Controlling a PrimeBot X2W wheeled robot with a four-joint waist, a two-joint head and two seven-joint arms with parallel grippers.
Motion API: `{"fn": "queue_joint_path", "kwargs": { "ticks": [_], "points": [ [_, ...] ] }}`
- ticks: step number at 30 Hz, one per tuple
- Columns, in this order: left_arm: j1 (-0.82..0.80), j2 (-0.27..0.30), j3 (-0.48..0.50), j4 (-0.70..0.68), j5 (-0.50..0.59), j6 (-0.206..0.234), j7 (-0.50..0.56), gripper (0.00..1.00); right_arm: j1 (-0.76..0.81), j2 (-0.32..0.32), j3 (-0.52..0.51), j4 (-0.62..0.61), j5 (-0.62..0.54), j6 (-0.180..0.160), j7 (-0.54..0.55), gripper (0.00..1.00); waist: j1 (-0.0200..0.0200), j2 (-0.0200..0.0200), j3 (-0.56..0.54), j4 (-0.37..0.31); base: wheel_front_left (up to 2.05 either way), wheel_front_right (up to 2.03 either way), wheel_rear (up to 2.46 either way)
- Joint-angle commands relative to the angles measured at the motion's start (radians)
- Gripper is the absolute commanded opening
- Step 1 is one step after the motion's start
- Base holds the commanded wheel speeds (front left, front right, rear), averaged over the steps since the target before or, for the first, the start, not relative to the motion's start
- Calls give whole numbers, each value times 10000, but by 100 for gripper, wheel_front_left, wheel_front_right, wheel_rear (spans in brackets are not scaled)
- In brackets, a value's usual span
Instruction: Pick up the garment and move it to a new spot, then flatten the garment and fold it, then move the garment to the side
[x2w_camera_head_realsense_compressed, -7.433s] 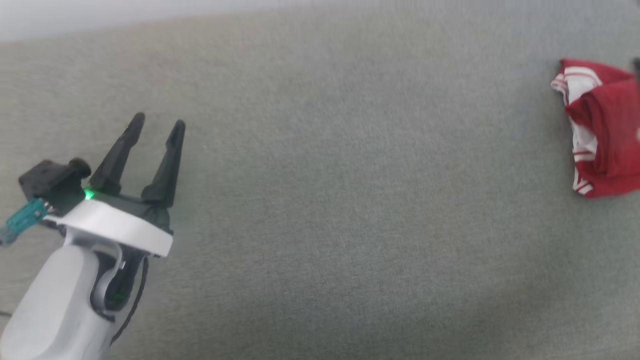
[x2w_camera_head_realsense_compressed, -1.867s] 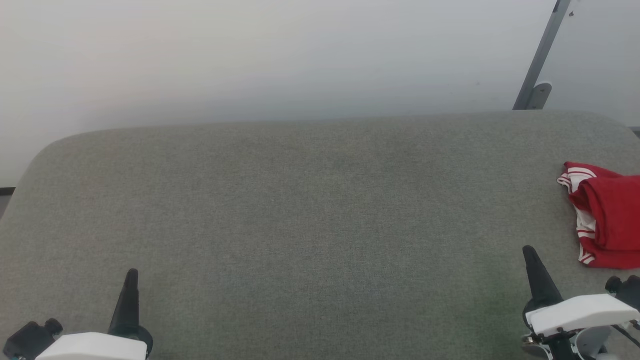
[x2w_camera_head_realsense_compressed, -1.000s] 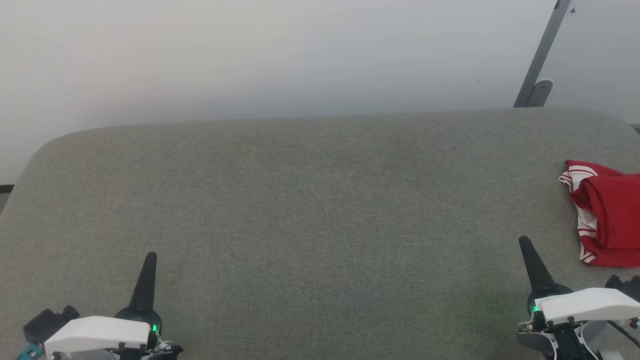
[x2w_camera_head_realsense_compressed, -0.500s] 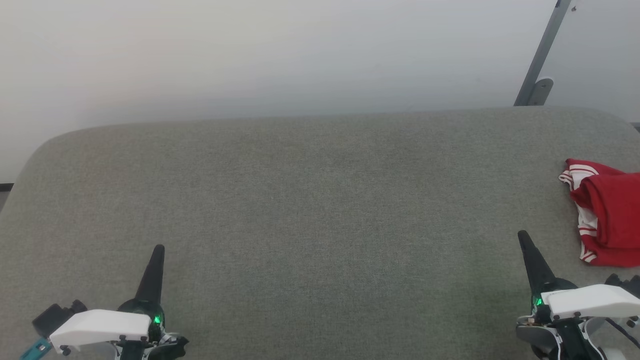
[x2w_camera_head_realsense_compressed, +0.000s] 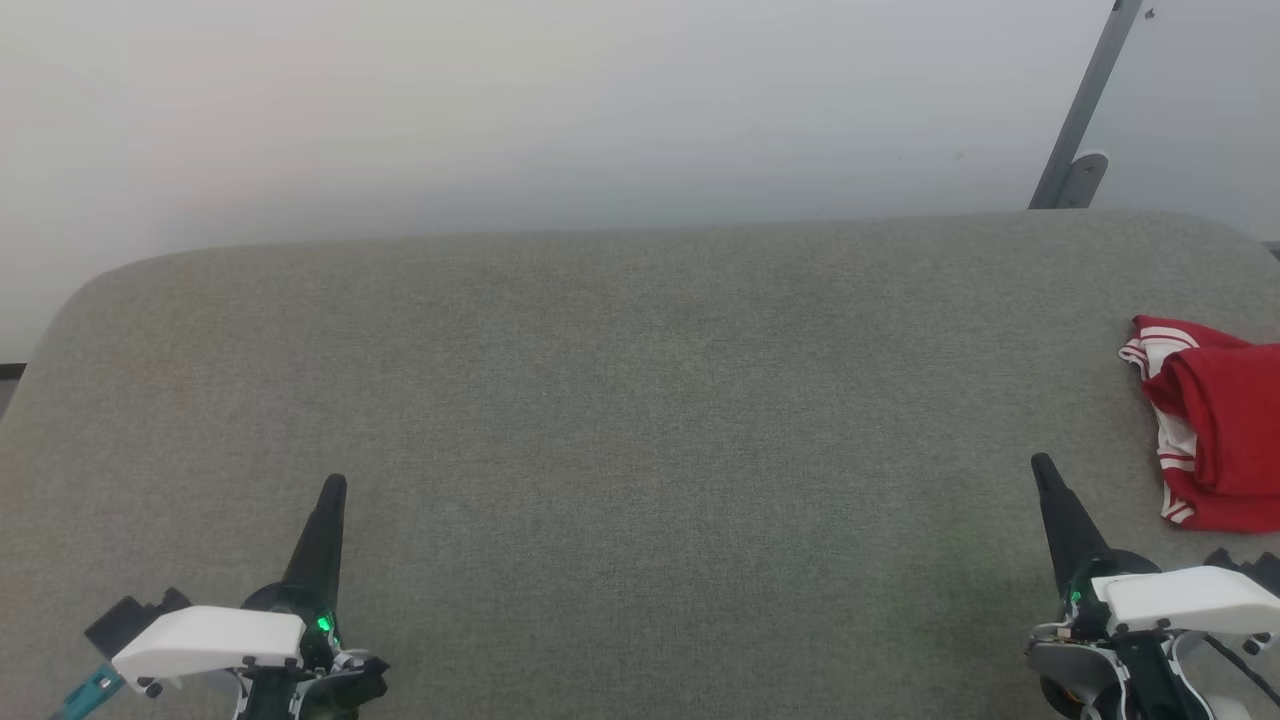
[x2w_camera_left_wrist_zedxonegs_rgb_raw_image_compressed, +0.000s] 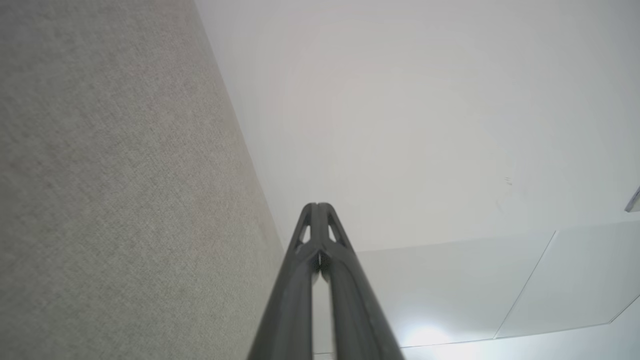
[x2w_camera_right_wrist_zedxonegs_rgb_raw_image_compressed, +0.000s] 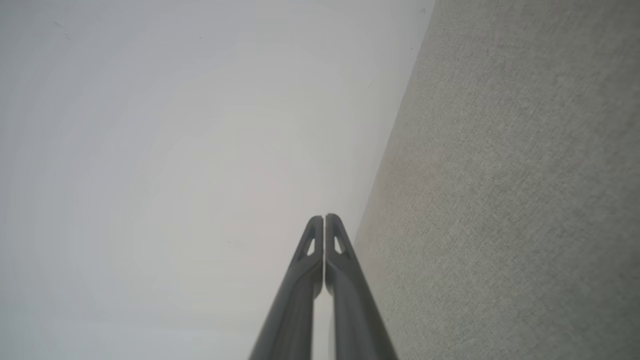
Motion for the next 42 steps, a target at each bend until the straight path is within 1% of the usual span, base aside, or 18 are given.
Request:
{"fn": "queue_joint_path", "kwargs": {
  "ticks": [1, 19, 42],
  "points": [
    [-229, 8, -15, -2, -171, -25, 86, 0, -178, 22, -26, -94, 176, 3, 58, 0, 0, -1, 3, 0, 0, 0, 0],
    [-426, -188, -80, 80, -1126, -28, 396, 0, -197, 211, -157, -180, 1284, 4, 375, 0, 0, -1, 59, 1, 0, 0, 0],
    [-434, -182, -78, 74, -1126, -28, 395, 0, -190, 204, -150, -170, 1264, 4, 374, 0, 0, -1, 60, 1, 0, 0, 0]
  ]
}}
